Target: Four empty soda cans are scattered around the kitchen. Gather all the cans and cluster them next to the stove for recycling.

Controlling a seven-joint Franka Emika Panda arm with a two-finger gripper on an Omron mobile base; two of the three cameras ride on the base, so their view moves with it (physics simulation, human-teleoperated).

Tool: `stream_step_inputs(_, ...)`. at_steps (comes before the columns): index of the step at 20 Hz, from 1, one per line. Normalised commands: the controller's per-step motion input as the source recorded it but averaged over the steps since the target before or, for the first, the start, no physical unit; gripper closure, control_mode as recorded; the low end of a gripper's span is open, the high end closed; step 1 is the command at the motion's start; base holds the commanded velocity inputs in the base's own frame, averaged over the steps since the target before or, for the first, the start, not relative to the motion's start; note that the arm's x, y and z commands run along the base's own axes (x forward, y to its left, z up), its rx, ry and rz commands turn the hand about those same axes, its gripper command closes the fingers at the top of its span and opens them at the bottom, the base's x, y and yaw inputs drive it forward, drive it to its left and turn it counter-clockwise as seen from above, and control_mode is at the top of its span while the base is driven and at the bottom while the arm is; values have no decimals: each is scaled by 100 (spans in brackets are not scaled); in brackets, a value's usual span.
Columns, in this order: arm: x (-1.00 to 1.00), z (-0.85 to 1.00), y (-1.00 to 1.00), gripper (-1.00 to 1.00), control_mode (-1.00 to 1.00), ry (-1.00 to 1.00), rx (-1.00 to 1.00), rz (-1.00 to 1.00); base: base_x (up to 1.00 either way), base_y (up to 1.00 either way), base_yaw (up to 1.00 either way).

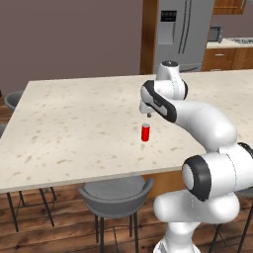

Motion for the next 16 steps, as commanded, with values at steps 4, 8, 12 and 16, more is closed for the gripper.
stream_step_inputs(4, 16, -22, 0, -100, -100, 0, 0, 0, 0, 0, 0)
stream_step_inputs(8, 16, -21, 0, -100, -100, 0, 0, 0, 0, 0, 0)
stream_step_inputs(12, 12, -15, 0, -100, -100, 0, 0, 0, 0, 0, 0)
stream_step_inputs(16, 14, -19, 0, -100, -100, 0, 0, 0, 0, 0, 0)
